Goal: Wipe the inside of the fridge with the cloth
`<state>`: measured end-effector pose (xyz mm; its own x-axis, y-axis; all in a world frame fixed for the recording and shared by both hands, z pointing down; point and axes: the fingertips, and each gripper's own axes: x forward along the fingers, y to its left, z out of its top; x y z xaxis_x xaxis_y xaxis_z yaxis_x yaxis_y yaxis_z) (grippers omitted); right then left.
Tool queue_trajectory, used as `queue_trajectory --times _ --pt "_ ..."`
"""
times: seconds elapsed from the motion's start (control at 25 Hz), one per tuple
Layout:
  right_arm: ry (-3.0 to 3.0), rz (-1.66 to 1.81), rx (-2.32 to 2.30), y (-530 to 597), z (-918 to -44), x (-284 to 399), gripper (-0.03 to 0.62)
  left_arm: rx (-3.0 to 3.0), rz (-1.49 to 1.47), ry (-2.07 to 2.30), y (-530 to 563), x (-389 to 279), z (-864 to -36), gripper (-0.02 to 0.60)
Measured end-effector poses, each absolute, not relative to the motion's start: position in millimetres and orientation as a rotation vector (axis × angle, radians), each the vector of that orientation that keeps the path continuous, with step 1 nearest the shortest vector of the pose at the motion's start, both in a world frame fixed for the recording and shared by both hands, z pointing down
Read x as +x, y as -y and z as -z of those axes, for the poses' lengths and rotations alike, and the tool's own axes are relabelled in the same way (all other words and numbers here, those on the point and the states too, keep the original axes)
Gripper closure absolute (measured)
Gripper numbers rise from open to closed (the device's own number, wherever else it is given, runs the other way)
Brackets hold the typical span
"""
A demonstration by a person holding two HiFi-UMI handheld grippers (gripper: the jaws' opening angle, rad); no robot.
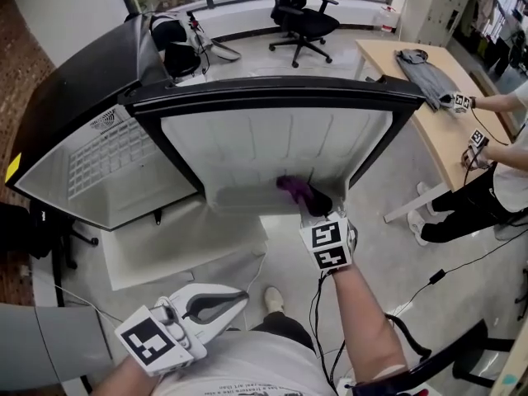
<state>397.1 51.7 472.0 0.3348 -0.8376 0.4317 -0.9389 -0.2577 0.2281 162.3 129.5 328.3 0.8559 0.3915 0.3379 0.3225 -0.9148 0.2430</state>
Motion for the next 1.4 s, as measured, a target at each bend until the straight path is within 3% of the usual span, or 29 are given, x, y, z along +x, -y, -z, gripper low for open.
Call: queue_trajectory --times 0.88,1.4 --pt "1.562 -0.187 2.336 -79 -432 412 0.519 2.850 -0.592 -0.580 -145 177 -330 0.577" --pt "1.804 -0.138 2.118 -33 -423 314 0.519 2.852 -0.555 -0.551 -127 151 -326 0.577"
